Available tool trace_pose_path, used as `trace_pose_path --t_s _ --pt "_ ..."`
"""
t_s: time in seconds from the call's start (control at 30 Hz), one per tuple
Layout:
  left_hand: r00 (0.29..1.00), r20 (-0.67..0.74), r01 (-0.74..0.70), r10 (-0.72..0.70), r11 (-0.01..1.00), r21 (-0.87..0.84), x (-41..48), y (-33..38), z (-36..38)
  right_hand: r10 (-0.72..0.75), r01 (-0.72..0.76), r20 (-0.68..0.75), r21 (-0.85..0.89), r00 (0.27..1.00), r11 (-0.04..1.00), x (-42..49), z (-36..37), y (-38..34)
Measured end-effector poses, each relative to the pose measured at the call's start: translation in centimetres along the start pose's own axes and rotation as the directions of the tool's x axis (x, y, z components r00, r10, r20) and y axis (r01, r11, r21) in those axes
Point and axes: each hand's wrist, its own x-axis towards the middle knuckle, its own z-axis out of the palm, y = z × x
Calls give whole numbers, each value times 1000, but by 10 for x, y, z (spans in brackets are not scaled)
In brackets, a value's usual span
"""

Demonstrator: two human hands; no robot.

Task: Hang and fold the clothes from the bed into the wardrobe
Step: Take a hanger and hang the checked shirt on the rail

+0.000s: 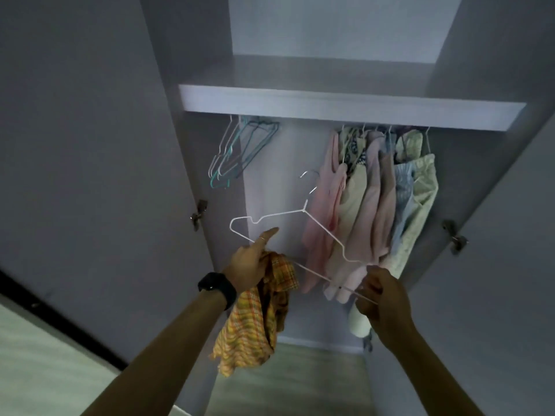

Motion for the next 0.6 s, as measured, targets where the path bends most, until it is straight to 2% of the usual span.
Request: trace_pose_path --t_s 0.2,0.27,0.3,0.37,0.43,0.47,0.6 --pt "992 107 -70 62 995 73 -14 6 53 174 -178 38 206 984 962 -17 -49 28" --pt "982 166 -105 87 989 105 -19 3 65 233 -245 80 213 969 946 -19 -66 36" --pt "979 183 -111 88 987 120 -22 3 68 254 -267 99 164 962 949 -19 -73 38" --pt "983 171 -99 74 984 146 -26 3 75 235 -222 106 -125 966 967 -16 -90 41" --pt "990 133 -78 53 978 195 -32 3 78 230 -138 158 -450 960 882 -14 -97 41" --pt "990 128 -78 53 977 200 -37 5 83 280 -143 177 -546 943 825 -16 -100 42" --pt "981 143 -168 133 948 270 -49 17 93 436 -181 229 -675 870 716 -7 -98 52"
